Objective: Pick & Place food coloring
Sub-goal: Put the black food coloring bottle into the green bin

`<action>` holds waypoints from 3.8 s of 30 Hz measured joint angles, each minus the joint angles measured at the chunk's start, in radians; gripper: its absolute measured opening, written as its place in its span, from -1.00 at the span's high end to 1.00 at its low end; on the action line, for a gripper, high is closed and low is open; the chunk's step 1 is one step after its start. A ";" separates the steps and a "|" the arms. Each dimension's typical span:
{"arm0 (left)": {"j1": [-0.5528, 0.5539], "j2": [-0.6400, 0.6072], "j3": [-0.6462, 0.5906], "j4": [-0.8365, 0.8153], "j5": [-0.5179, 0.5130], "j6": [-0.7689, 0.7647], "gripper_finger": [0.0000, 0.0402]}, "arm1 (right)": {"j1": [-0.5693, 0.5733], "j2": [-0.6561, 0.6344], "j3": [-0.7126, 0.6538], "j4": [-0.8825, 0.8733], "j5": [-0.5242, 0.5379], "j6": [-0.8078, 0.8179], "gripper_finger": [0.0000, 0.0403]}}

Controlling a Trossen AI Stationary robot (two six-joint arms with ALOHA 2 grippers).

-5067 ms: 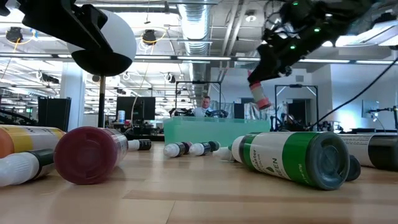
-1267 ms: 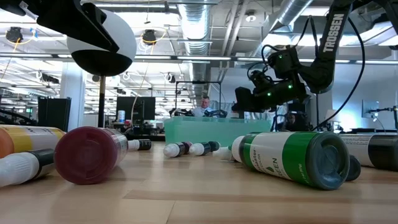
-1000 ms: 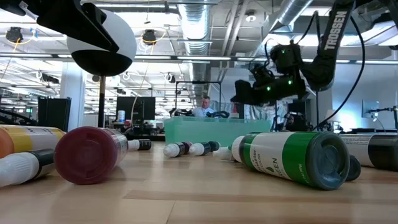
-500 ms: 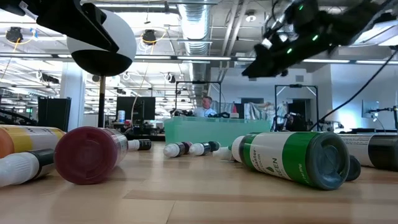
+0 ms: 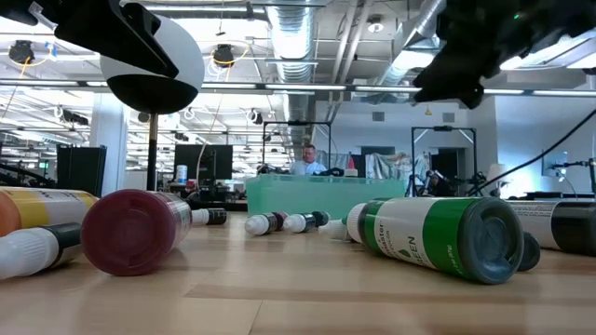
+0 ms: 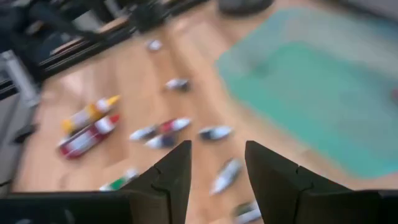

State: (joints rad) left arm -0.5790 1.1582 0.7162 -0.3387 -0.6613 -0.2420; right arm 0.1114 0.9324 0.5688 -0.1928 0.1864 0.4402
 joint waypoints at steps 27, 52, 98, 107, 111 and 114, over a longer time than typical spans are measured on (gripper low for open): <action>0.000 0.000 0.000 0.016 0.010 0.011 0.18 | 0.112 0.746 0.623 -0.725 -0.304 0.313 -0.19; 0.000 0.000 0.000 0.015 0.011 0.022 0.18 | 0.075 0.870 0.630 -0.753 -0.346 0.285 -0.24; 0.000 0.000 0.000 0.015 0.027 0.021 0.18 | 0.178 0.906 0.551 -0.723 -0.338 0.556 0.00; 0.000 0.000 0.000 0.016 0.027 0.020 0.18 | 0.199 0.906 0.551 -0.680 -0.322 0.460 0.24; 0.000 0.000 0.000 0.016 0.026 0.019 0.18 | 0.198 0.906 0.551 -0.681 -0.341 0.419 0.27; 0.000 0.000 0.000 0.016 0.026 0.017 0.18 | 0.198 0.906 0.551 -0.681 -0.342 0.399 0.29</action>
State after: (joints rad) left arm -0.5792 1.1584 0.7166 -0.3225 -0.6350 -0.2254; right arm 0.3093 1.8385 1.1198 -0.8742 -0.1558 0.8394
